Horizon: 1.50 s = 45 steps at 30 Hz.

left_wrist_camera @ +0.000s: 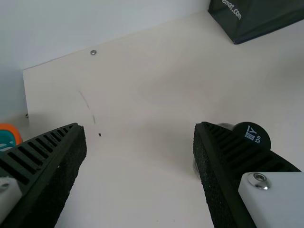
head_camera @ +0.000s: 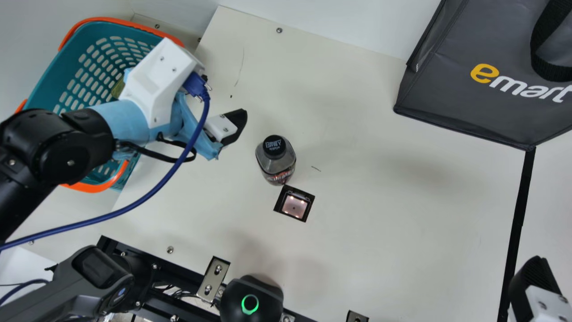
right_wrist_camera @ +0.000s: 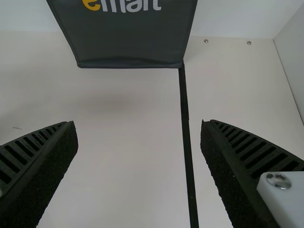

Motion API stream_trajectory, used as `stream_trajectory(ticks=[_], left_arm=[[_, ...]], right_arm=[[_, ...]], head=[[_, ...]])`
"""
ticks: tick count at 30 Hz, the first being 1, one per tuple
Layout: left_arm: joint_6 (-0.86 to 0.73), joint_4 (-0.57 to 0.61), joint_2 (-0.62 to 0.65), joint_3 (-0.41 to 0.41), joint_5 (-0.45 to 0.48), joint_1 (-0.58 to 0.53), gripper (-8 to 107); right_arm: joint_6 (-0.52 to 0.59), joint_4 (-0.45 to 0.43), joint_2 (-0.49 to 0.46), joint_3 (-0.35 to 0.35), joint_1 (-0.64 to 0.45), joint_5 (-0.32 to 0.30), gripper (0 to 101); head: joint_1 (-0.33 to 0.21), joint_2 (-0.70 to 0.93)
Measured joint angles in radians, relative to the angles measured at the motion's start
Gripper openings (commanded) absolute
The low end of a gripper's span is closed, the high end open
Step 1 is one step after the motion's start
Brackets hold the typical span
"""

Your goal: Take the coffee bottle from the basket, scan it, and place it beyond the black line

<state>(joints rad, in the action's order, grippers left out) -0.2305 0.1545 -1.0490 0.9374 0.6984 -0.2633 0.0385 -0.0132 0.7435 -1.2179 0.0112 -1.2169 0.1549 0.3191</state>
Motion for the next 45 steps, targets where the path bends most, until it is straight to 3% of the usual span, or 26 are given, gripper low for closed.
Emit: stream_trajectory(ticks=[20, 36, 45], left_arm=[[-0.033, -0.061, 0.061, -0.053, -0.023, 0.096, 90], [-0.085, 0.016, 0.074, -0.050, 0.018, 0.113, 90], [-0.071, 0.042, 0.086, -0.027, 0.075, 0.086, 90]], right_arm=[[0.000, 0.000, 0.000, 0.000, 0.000, 0.000, 91], [0.000, 0.000, 0.000, 0.000, 0.000, 0.000, 91], [0.000, 0.000, 0.000, 0.000, 0.000, 0.000, 91]], head=[[0.000, -0.003], [0.000, -0.337], [0.000, -0.345]])
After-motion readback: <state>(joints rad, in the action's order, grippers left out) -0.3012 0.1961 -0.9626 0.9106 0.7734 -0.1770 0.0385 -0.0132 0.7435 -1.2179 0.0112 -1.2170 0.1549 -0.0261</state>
